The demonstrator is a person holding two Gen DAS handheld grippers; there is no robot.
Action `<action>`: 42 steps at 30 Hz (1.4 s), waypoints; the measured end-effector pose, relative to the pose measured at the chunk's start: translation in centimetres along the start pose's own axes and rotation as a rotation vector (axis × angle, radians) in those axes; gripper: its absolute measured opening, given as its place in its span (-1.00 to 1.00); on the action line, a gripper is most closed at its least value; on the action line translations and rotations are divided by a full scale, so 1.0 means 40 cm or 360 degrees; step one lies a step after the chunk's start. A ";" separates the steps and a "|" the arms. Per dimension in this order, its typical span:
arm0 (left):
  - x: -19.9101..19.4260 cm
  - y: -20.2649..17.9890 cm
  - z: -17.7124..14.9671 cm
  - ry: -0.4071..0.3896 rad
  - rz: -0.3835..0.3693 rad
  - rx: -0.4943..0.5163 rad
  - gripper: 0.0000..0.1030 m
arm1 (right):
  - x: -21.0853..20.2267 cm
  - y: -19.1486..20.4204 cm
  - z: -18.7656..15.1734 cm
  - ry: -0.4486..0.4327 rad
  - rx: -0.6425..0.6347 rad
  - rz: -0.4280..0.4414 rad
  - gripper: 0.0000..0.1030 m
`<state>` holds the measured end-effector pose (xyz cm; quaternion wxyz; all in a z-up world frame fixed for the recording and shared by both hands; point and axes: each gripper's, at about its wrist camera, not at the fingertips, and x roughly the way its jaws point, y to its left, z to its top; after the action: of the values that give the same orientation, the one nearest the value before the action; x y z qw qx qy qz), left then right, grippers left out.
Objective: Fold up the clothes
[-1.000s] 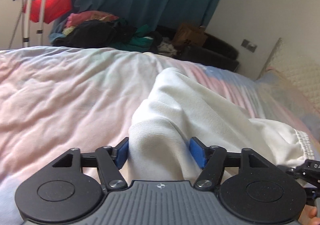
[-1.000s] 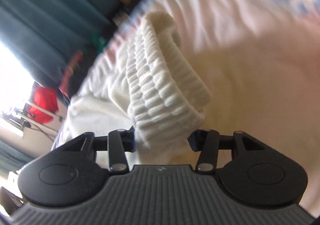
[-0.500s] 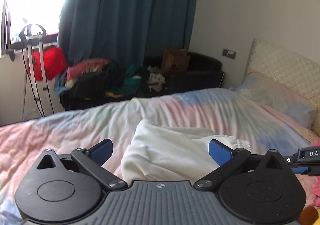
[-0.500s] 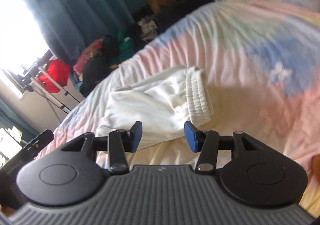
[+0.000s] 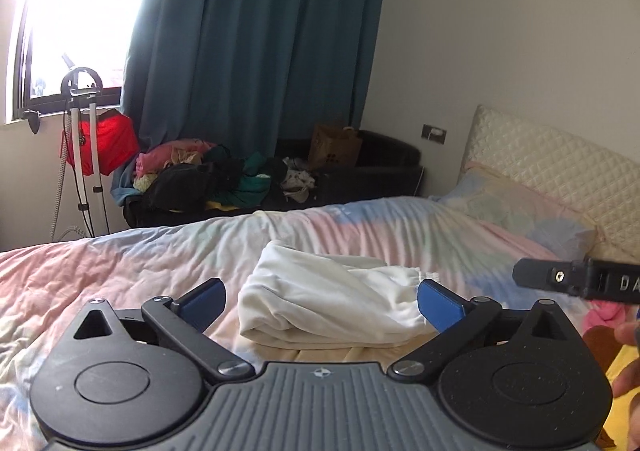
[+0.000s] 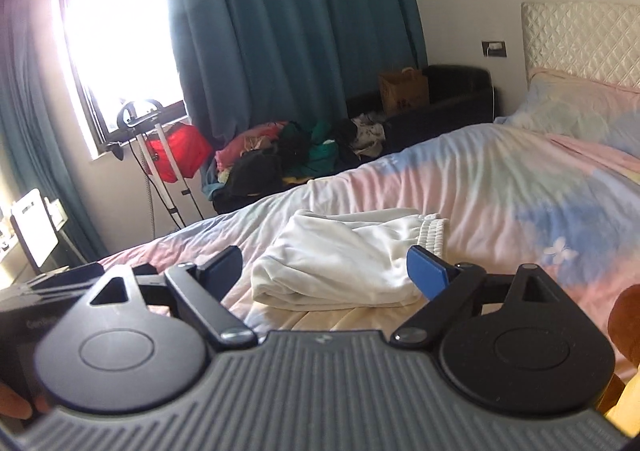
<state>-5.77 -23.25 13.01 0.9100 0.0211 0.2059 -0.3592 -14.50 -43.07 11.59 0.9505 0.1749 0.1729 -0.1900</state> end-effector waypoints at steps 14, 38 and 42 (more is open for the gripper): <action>-0.185 0.030 -0.137 -0.0158 0.0064 0.0034 0.99 | -0.075 0.051 -0.186 -0.0281 -0.0173 -0.0062 0.76; -0.186 0.039 -0.285 -0.0223 0.0088 0.0040 0.99 | -0.031 0.102 -0.339 -0.0372 -0.0355 -0.0254 0.76; -0.179 0.049 -0.298 -0.0220 0.0109 0.0029 0.99 | -0.024 0.106 -0.344 -0.0353 -0.0360 -0.0273 0.76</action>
<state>-13.45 -14.96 4.68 0.9336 0.0116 0.1386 -0.3303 -17.14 -33.61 1.00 0.9576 0.0294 0.1017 -0.2679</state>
